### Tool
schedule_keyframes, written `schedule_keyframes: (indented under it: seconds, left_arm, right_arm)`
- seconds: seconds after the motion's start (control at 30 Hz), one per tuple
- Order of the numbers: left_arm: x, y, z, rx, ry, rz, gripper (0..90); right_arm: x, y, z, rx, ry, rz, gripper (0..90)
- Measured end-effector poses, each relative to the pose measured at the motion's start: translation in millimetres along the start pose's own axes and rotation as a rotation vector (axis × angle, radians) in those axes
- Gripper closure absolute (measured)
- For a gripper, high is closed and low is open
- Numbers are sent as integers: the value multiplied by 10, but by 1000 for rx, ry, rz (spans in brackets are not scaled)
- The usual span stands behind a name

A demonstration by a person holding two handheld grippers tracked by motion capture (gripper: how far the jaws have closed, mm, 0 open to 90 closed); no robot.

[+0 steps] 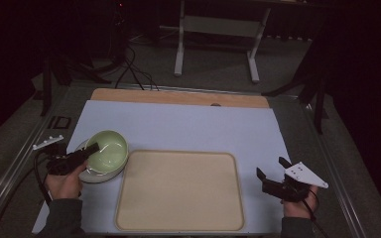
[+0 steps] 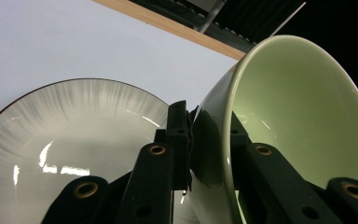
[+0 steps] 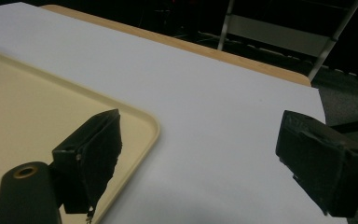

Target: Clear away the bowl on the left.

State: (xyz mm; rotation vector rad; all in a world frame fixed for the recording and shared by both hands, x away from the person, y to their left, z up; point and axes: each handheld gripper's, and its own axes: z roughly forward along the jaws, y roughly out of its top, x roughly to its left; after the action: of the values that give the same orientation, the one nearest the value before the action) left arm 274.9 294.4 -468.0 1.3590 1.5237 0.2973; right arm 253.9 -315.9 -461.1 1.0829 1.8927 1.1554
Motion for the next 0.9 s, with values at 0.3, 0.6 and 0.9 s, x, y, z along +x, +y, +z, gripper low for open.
schedule_keyframes:
  seconds: [0.3,0.6,0.9]
  left_arm:
    - [-62,-4,21,7,-13,8,804]
    - [-113,-11,40,12,-28,16,804]
    - [-189,-20,66,18,-41,33,804]
  right_arm:
    - [-1,0,-2,0,0,0,139]
    - [-3,-1,-5,-1,0,0,138]
    - [-4,-1,-7,-2,1,1,140]
